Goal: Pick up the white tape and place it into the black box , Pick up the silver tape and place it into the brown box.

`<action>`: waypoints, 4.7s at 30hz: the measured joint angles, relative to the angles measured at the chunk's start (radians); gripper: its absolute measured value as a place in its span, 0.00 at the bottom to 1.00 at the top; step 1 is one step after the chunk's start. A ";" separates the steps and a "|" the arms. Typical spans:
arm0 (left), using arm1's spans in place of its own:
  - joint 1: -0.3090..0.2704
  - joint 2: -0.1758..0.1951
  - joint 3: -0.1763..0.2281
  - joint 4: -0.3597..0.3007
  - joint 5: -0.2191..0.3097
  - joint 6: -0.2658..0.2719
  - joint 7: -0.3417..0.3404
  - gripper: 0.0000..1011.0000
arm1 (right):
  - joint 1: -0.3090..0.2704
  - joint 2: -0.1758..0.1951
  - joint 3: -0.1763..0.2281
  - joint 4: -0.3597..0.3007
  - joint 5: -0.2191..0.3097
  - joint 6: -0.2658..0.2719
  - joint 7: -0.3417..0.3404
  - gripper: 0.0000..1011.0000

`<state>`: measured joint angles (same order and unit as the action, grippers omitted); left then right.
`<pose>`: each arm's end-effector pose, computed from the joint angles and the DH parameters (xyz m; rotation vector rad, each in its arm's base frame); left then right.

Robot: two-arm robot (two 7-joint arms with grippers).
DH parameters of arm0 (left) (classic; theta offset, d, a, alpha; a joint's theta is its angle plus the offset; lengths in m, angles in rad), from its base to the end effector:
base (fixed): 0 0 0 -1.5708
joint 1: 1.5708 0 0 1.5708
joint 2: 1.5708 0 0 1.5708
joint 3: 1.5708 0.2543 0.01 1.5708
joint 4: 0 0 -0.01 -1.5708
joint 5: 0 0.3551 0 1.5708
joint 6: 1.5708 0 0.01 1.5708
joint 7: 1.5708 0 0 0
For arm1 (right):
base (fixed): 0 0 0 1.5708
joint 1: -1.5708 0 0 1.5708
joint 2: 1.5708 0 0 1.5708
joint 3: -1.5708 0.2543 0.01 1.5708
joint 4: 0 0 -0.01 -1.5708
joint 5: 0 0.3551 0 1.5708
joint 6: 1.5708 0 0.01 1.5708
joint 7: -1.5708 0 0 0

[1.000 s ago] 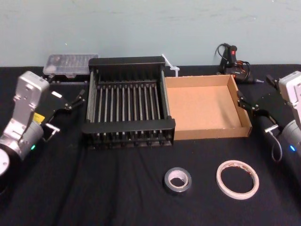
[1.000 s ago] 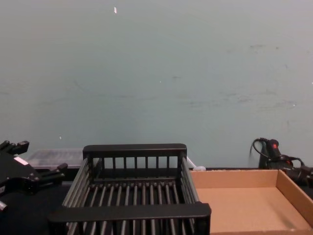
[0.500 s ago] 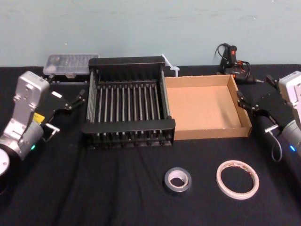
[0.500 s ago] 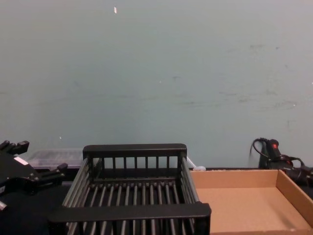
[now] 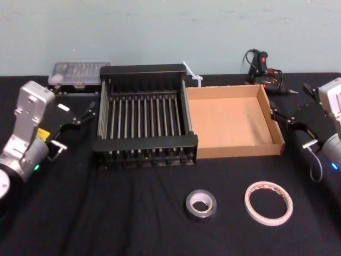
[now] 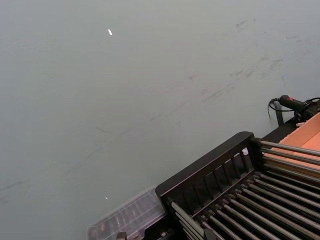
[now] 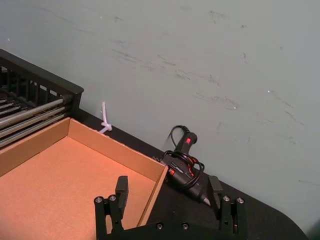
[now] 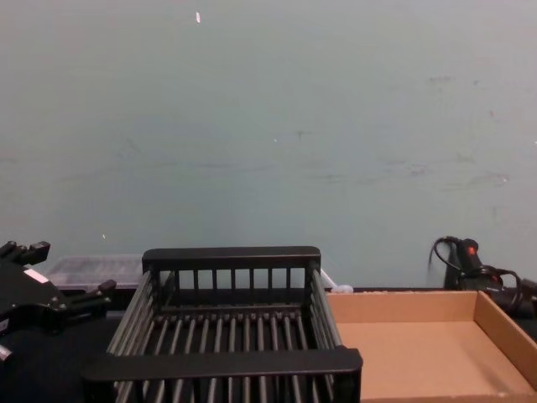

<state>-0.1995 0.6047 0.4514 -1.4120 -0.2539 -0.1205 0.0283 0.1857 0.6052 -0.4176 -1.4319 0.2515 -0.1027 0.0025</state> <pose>0.3960 0.0501 -0.2824 0.3045 -0.2850 1.2480 0.3961 -0.0552 -0.2749 -0.3055 -0.2792 -1.2405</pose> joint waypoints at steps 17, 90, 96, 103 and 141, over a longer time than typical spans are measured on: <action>0.000 0.000 0.000 0.000 0.000 0.000 0.000 0.99 | -0.124 0.092 0.099 -0.179 0.078 0.101 0.104 0.99; 0.000 0.000 0.000 0.000 0.000 0.000 0.000 0.99 | -0.271 0.168 0.136 -0.251 0.191 0.425 0.455 0.99; 0.000 0.000 0.000 0.000 0.000 0.000 0.000 0.99 | -0.264 0.162 0.131 -0.244 0.190 0.433 0.452 0.99; 0.000 0.000 0.000 0.000 0.000 0.000 0.000 0.99 | -0.259 0.159 0.128 -0.239 0.189 0.440 0.448 0.99; 0.000 0.000 0.000 0.000 0.000 0.000 0.000 0.99 | -0.252 0.159 0.118 -0.229 0.191 0.441 0.448 0.99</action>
<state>-0.1995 0.6047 0.4514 -1.4120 -0.2539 -0.1205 0.0283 -0.0666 0.7645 -0.2992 -1.6610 0.4429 0.3380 0.4508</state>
